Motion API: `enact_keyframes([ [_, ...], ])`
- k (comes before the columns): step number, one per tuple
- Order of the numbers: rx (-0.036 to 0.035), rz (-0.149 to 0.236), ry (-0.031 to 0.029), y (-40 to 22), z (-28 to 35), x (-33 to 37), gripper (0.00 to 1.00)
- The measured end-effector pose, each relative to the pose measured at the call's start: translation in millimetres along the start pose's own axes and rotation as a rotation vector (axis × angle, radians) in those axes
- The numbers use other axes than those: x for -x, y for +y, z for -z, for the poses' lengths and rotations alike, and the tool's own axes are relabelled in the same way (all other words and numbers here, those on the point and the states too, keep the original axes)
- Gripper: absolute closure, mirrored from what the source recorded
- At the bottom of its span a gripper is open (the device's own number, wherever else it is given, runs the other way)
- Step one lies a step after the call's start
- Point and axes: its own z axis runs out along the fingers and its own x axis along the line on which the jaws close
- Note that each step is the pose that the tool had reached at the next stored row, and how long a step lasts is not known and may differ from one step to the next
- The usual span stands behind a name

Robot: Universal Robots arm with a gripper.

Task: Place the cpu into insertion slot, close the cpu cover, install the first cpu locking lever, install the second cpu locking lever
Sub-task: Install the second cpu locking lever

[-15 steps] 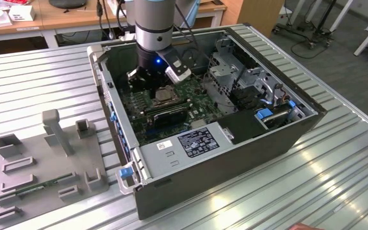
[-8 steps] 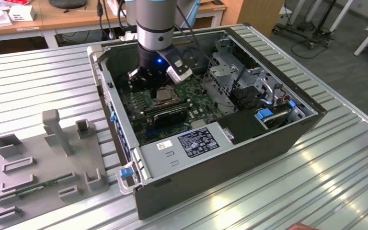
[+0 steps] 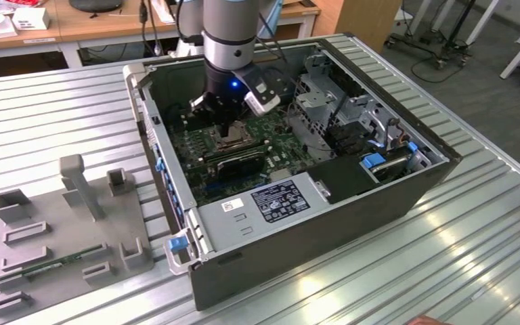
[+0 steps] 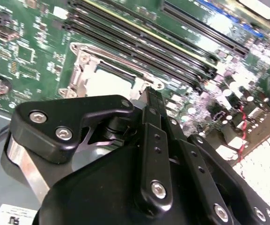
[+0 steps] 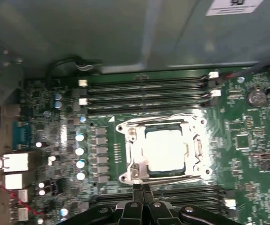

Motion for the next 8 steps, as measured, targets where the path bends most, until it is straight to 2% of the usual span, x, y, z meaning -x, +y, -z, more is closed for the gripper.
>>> enact_keyframes([
  [8,0.0000,-0.001,-0.0001,1.8,-0.5,20.7,0.89],
])
